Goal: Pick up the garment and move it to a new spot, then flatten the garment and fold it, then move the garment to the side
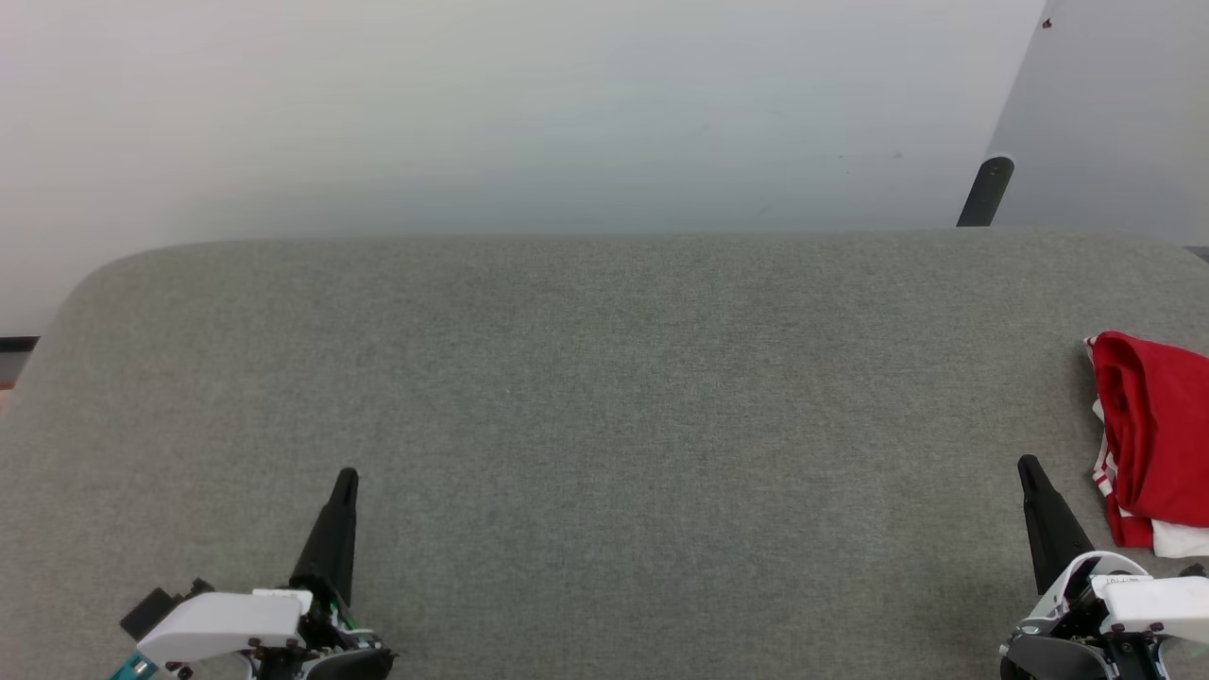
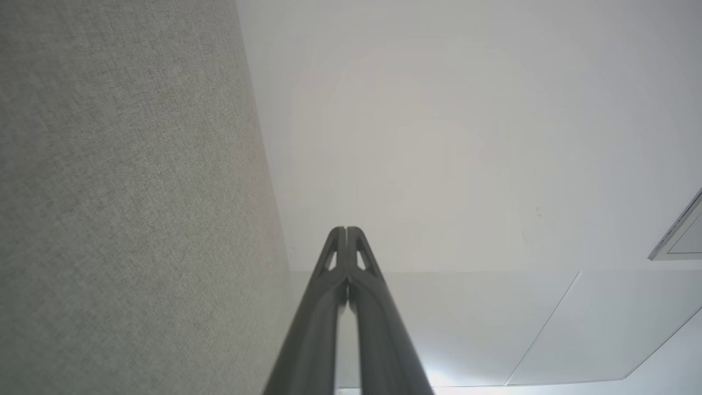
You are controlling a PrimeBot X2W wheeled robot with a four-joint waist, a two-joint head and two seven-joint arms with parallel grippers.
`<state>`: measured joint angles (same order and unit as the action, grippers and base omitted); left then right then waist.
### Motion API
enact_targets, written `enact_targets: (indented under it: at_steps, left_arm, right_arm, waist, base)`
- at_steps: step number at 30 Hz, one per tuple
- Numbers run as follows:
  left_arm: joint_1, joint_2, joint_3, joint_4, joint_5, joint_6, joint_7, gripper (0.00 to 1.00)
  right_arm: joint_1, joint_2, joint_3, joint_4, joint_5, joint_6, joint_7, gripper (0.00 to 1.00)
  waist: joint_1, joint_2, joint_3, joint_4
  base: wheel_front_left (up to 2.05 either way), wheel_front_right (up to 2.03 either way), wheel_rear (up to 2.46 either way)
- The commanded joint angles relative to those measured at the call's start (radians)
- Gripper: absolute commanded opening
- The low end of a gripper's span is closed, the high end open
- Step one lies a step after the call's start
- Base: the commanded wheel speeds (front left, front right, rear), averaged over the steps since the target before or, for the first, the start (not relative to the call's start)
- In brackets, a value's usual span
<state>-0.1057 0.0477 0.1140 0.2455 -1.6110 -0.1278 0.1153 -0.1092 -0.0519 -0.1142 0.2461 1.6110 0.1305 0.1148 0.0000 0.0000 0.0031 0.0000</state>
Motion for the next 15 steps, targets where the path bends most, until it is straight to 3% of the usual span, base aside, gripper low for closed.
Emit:
enact_targets:
  at_steps: [1, 15]
  left_arm:
    - [-0.01, 0.001, 0.001, 0.001, -0.004, -0.005, 0.001, 0.0]
    - [-0.01, 0.001, 0.002, 0.001, -0.004, -0.005, 0.001, 0.0]
  right_arm:
    - [-0.004, 0.003, 0.0, 0.0, 0.004, 0.0, 0.002, 0.0]
    - [-0.004, 0.003, 0.0, 0.0, 0.004, 0.0, 0.002, 0.0]
  waist:
    - [0.0, 0.0, 0.0, 0.0]
    - [0.0, 0.0, 0.0, 0.0]
  base:
    - [0.0, 0.0, 0.0]
    - [0.0, 0.0, 0.0]
